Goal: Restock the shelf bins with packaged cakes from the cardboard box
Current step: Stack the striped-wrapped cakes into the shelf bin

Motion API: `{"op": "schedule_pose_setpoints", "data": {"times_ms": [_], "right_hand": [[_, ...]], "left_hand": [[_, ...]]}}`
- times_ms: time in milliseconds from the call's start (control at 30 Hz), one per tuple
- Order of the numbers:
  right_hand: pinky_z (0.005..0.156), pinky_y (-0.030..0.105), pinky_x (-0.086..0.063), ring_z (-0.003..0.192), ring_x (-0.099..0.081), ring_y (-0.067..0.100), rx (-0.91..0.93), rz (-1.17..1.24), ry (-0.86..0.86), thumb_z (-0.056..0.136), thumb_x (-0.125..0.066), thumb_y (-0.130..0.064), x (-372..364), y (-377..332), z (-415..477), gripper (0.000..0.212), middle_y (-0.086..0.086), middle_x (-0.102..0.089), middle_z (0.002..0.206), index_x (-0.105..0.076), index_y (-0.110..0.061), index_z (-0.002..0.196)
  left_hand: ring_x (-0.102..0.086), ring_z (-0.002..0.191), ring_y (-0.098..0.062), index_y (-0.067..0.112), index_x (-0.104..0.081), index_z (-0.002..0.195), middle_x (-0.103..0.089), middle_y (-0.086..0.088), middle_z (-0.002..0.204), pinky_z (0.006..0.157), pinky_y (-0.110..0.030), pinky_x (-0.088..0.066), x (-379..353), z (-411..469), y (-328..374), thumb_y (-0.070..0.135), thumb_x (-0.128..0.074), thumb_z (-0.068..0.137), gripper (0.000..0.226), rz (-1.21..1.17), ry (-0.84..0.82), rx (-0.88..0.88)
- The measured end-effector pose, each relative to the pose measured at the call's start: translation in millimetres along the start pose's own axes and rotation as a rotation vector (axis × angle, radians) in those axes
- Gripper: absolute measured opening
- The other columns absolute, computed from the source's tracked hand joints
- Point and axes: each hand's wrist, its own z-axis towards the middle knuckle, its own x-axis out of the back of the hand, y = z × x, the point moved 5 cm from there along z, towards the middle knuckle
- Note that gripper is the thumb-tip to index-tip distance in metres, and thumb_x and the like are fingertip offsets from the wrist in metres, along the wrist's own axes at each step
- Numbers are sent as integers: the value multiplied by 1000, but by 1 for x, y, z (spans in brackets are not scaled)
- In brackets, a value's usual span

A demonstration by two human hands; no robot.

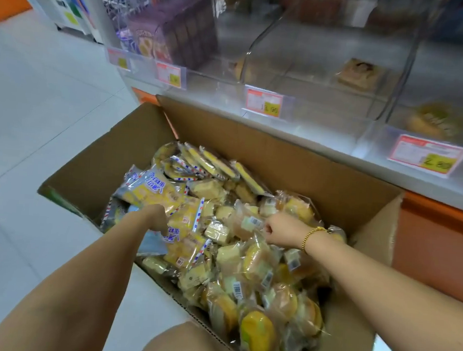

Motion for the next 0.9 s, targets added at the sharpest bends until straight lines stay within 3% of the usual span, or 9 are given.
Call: {"op": "schedule_pose_setpoints", "data": {"times_ms": [133,333,433,500,567,633,733,833,900], "right_hand": [[65,30,-46,82,-63,28,9,42,-23,85,-53,-13,-14,-9,20,13,13,-63,82,-62,-7,79],[70,30,-48,87,-64,23,37,201,170,89,-52,-13,-24,-59,54,18,9,-69,90,-68,-6,87],[80,27,-49,101,-60,19,45,319,49,87,-65,-22,-41,-94,72,32,6,-65,116,-64,-11,117],[70,24,-48,94,-60,18,-51,496,-96,86,-70,-28,-58,-108,83,56,8,-61,119,-48,-10,135],[64,25,-48,77,-60,17,-188,812,-240,88,-68,-18,-76,-116,88,62,13,-59,111,-35,-5,139],[65,26,-55,68,-59,17,-319,1116,-336,89,-66,-8,-95,-119,91,48,14,-56,103,-41,0,128],[44,18,-51,51,-56,12,-424,1357,-254,86,-67,-2,-115,-121,96,11,11,-57,77,-57,0,88],[57,27,-52,53,-54,17,-418,1264,-134,78,-77,-6,-115,-125,98,21,9,-58,65,-57,-4,73],[61,30,-51,60,-56,17,-396,1071,-70,78,-78,-10,-104,-126,96,30,6,-57,62,-52,-8,63]], "left_hand": [[-59,113,-28,4,-53,126,-59,-12,126,91,-34,-49,13,-8,-36,33,-75,81,57,53,-19,144],[-62,100,-20,18,-62,111,-64,-1,112,90,-35,-51,9,-5,-76,55,-77,58,66,266,-111,63],[-62,96,-17,19,-61,114,-63,0,109,85,-30,-52,7,-2,-75,51,-77,67,59,307,-135,29],[-57,100,-17,24,-48,135,-58,-2,127,82,-27,-48,1,6,-73,45,-77,73,71,244,-181,-13],[-54,108,-21,27,-31,148,-48,-7,142,87,-28,-47,-6,12,-76,29,-75,81,81,197,-228,-54],[-55,117,-24,23,-38,145,-48,-6,141,90,-29,-47,-6,15,-76,18,-73,83,71,197,-164,-100],[-57,112,-23,14,-56,127,-59,-5,128,89,-27,-47,3,19,-68,12,-64,88,40,189,48,-207],[-61,92,-19,6,-63,119,-62,-13,121,70,-17,-48,15,21,-67,4,-56,89,31,43,245,-212],[-60,94,-21,6,-67,115,-63,-12,118,76,-23,-48,18,19,-67,9,-57,90,27,-22,287,-203]]}}
